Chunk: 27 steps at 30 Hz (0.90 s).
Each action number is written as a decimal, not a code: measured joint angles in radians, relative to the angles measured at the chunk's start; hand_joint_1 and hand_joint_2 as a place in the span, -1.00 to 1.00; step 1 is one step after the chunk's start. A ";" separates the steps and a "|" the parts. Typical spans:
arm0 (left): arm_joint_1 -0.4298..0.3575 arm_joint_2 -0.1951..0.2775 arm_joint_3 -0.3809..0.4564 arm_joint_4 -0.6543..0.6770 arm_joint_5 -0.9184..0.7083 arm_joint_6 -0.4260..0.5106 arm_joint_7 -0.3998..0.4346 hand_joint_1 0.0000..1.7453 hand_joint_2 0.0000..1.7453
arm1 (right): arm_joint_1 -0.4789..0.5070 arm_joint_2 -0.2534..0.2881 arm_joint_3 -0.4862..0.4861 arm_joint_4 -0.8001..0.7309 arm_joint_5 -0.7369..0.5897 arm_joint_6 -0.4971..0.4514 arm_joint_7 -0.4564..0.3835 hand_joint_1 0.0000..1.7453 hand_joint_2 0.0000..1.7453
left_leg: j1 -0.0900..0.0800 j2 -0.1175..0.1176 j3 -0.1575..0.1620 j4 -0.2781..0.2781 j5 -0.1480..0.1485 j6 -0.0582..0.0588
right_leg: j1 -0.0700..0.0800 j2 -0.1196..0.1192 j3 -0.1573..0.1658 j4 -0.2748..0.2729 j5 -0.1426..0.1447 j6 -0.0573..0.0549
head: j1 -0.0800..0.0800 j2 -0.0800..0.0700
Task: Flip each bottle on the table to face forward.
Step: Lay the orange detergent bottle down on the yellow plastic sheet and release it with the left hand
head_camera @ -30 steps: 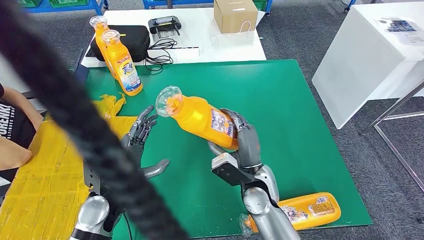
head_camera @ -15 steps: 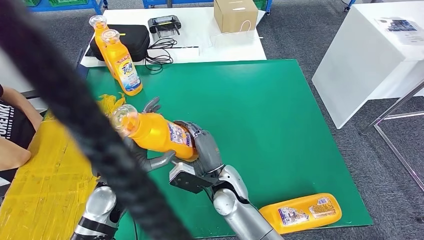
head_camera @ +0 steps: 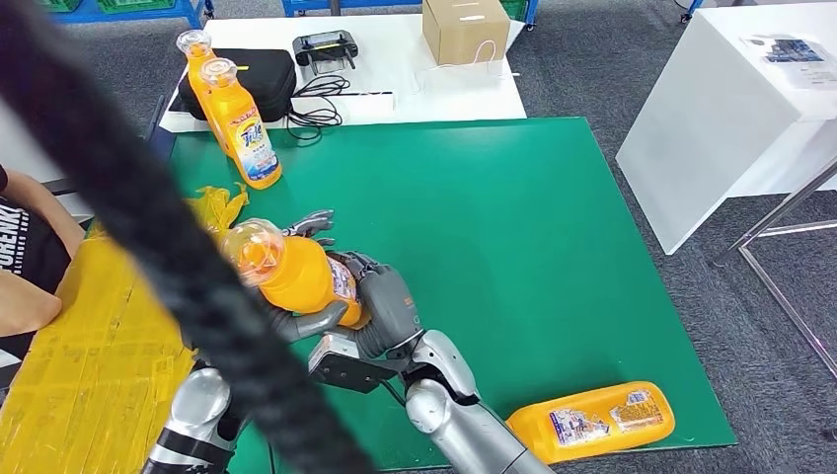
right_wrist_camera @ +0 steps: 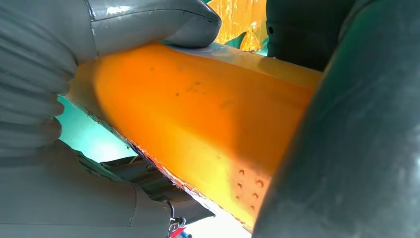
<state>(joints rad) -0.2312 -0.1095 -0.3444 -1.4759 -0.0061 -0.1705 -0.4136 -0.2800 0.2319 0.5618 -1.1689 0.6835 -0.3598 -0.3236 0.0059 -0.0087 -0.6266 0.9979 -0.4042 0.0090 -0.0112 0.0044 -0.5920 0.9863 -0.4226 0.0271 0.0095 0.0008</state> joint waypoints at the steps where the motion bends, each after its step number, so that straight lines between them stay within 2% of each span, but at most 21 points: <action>1: 0.000 0.000 0.001 0.000 0.004 0.000 -0.001 1.00 1.00 | -0.001 0.000 0.001 0.002 0.000 -0.001 0.000 1.00 1.00 | 0.000 0.000 0.000 0.000 0.000 0.000 | 0.000 0.000 0.000 0.000 0.000 0.000 | 0.000 0.000; 7: 0.002 0.000 0.006 0.000 0.017 0.001 -0.006 1.00 1.00 | -0.002 0.000 0.007 0.006 0.000 -0.006 0.000 1.00 1.00 | 0.000 0.000 0.000 0.000 0.000 0.000 | 0.000 0.000 0.000 0.000 0.000 0.000 | 0.000 0.000; 8: 0.002 0.000 0.006 0.000 0.018 0.001 -0.006 1.00 1.00 | -0.002 0.000 0.008 0.006 0.000 -0.007 0.000 0.93 1.00 | 0.000 0.000 0.000 0.000 0.000 0.000 | 0.000 0.000 0.000 0.000 0.000 0.000 | 0.000 0.000; 9: 0.002 -0.001 0.006 0.000 0.018 0.001 -0.006 1.00 1.00 | -0.002 0.000 0.009 0.007 0.000 -0.008 0.000 0.59 1.00 | 0.000 0.000 0.000 0.000 0.000 0.000 | 0.000 0.000 0.000 0.000 0.000 0.000 | 0.000 0.000; 11: 0.001 -0.001 0.008 0.000 0.020 0.006 -0.009 1.00 1.00 | -0.002 0.000 0.010 0.007 0.000 -0.012 0.000 -0.41 1.00 | 0.000 0.000 0.000 0.000 0.000 0.000 | 0.000 0.000 0.000 0.000 0.000 0.000 | 0.000 0.000; 12: 0.001 -0.001 0.009 0.000 0.020 0.012 -0.012 1.00 1.00 | -0.002 0.000 0.010 0.008 -0.001 -0.016 0.000 -0.85 1.00 | 0.000 0.000 0.000 0.000 0.000 0.000 | 0.000 0.000 0.000 0.000 0.000 0.000 | 0.000 0.000; 13: 0.001 -0.002 0.010 0.000 0.019 0.020 -0.014 1.00 1.00 | -0.002 0.000 0.010 0.008 -0.001 -0.020 0.000 -1.00 1.00 | 0.000 0.000 0.000 0.000 0.000 0.000 | 0.000 0.000 0.000 0.000 0.000 0.000 | 0.000 0.000; 17: -0.002 -0.006 0.027 -0.002 -0.012 0.073 -0.021 1.00 1.00 | 0.010 -0.004 0.009 -0.001 -0.002 -0.043 0.000 -1.00 1.00 | 0.000 0.000 0.000 0.000 0.000 0.000 | 0.000 0.000 0.000 0.000 0.000 0.000 | 0.000 0.000; 22: -0.026 0.007 0.087 -0.003 -0.152 0.195 -0.016 1.00 1.00 | 0.048 -0.029 -0.008 -0.067 0.003 -0.067 0.008 -1.00 1.00 | 0.000 0.000 0.000 0.000 0.000 0.000 | 0.000 0.000 0.000 0.000 0.000 0.000 | 0.000 0.000; 24: -0.042 0.020 0.111 0.003 -0.295 0.279 -0.004 1.00 1.00 | 0.065 -0.045 -0.022 -0.113 0.025 -0.073 0.021 -1.00 1.00 | 0.000 0.000 0.000 0.000 0.000 0.000 | 0.000 0.000 0.000 0.000 0.000 0.000 | 0.000 0.000; 27: -0.073 0.058 0.148 0.030 -0.592 0.410 0.030 1.00 1.00 | 0.099 -0.082 -0.047 -0.207 0.086 -0.043 0.054 -1.00 1.00 | 0.000 0.000 0.000 0.000 0.000 0.000 | 0.000 0.000 0.000 0.000 0.000 0.000 | 0.000 0.000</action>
<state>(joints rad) -0.3039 -0.0517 -0.1966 -1.4457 -0.5976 0.2392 -0.3832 -0.1807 0.1497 0.5144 -1.3762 0.7699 -0.4025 -0.2696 0.0060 -0.0086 -0.6265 0.9979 -0.4041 0.0089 -0.0111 0.0044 -0.5922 0.9864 -0.4226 0.0271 0.0095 0.0008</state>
